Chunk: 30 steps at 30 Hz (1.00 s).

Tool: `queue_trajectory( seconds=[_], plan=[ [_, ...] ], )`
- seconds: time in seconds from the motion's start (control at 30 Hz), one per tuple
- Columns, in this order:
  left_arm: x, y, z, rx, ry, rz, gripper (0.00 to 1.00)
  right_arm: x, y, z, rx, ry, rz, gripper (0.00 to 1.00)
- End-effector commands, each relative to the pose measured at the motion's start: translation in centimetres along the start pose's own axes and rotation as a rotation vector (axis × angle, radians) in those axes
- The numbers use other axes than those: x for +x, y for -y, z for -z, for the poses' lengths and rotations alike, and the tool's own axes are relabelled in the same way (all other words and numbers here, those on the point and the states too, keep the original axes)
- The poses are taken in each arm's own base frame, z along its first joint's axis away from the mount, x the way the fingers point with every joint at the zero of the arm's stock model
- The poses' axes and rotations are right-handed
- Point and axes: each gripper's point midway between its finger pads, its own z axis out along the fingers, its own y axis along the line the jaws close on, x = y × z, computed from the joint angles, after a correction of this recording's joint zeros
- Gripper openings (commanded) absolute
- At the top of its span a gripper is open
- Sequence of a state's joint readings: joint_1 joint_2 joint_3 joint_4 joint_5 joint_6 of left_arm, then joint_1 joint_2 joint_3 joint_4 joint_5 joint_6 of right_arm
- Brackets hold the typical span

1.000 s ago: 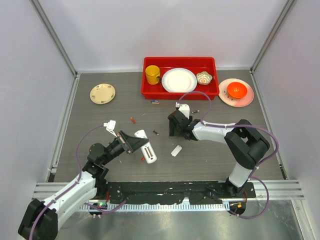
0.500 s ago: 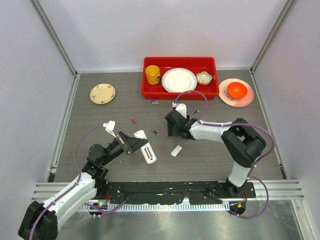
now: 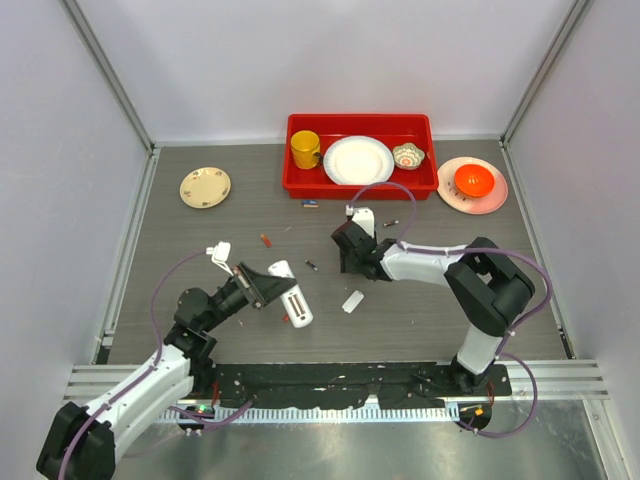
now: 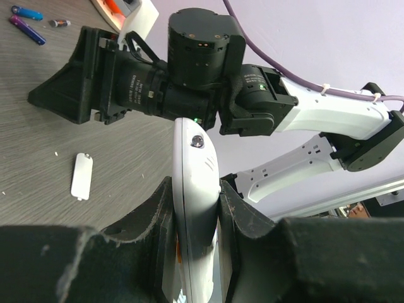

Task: Load the batteries into the remote control
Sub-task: Pick up the battery from the center of the board, then place the battery at the center of the board.

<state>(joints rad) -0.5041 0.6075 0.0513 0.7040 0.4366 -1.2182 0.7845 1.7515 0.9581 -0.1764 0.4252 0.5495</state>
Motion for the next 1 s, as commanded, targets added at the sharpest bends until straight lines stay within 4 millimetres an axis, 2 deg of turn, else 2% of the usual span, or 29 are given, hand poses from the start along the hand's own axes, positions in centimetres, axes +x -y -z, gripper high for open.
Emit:
queue_trajectory(
  seconds=[0.0, 0.03, 0.07, 0.13, 0.17, 0.27, 0.3, 0.33, 0.37, 0.4, 0.43, 0.47, 0.5, 0.57, 0.63, 0.67, 0.7, 0.83, 0.97],
  plan=[
    [-0.5, 0.6, -0.4, 0.024, 0.018, -0.033, 0.01, -0.7, 0.5, 2.4, -0.028, 0.035, 0.006, 0.25],
    [-0.6, 0.7, -0.6, 0.023, 0.016, -0.032, 0.01, -1.3, 0.6, 3.3, -0.039, 0.054, 0.013, 0.2],
    [-0.6, 0.8, -0.8, 0.025, 0.008, -0.032, 0.0, -2.7, 0.5, 5.2, -0.081, 0.095, -0.003, 0.19],
    [-0.5, 0.9, -1.5, 0.025, -0.017, -0.032, 0.0, -3.8, 0.3, 7.6, -0.143, 0.123, 0.027, 0.19],
    [-0.4, 0.9, -1.7, 0.024, -0.029, -0.03, 0.0, -4.8, 0.2, 9.9, -0.193, 0.148, 0.032, 0.19],
    [-0.2, 1.4, -3.0, 0.041, -0.08, -0.013, 0.01, -5.3, -0.5, 13.8, -0.271, 0.177, 0.142, 0.17],
    [-0.3, 2.0, -3.4, 0.071, -0.085, -0.019, 0.0, -6.1, -0.6, 15.8, -0.307, 0.222, 0.157, 0.16],
    [-0.6, 2.7, -3.8, 0.097, -0.093, -0.02, 0.0, -5.8, -1.4, 17.4, -0.352, 0.244, 0.21, 0.15],
    [-0.1, 2.2, -4.3, 0.09, -0.13, 0.007, 0.0, -5.5, -1.4, 18.5, -0.376, 0.262, 0.281, 0.15],
    [-0.2, 2.9, -4.5, 0.122, -0.132, 0.001, 0.0, -5.9, -1.5, 20.6, -0.424, 0.319, 0.31, 0.15],
    [-0.5, 3.2, -5.0, 0.136, -0.133, 0.004, 0.0, -5.6, -1.8, 21.7, -0.46, 0.344, 0.359, 0.15],
    [-0.2, 2.7, -5.3, 0.126, -0.153, 0.033, 0.01, -4.6, -2.6, 22.9, -0.512, 0.362, 0.424, 0.13],
    [-0.4, 3.5, -5.6, 0.163, -0.16, 0.026, 0.0, -5.0, -2.2, 24.7, -0.543, 0.43, 0.483, 0.09],
    [-0.1, 3.1, -6.2, 0.162, -0.184, 0.063, 0.0, -4.2, -2.2, 26.2, -0.59, 0.437, 0.533, 0.05],
    [-0.2, 3.9, -6.5, 0.207, -0.2, 0.06, 0.0, -4.1, -2.0, 27.5, -0.631, 0.444, 0.627, 0.02],
    [0.2, 3.3, -6.8, 0.195, -0.22, 0.093, 0.0, -3.2, -1.7, 27.4, -0.636, 0.406, 0.675, 0.01],
    [0.1, 4.1, -7.0, 0.234, -0.236, 0.081, 0.01, -2.9, -1.6, 27.5, -0.641, 0.398, 0.718, 0.01],
    [1.7, 4.7, -7.7, 0.295, -0.333, 0.138, 0.0, -1.8, -1.9, 28.1, -0.708, 0.393, 0.794, 0.01],
    [3.2, 4.6, -8.3, 0.322, -0.409, 0.199, 0.0, -2.0, -2.3, 28.7, -0.747, 0.467, 0.816, 0.01]
  ],
)
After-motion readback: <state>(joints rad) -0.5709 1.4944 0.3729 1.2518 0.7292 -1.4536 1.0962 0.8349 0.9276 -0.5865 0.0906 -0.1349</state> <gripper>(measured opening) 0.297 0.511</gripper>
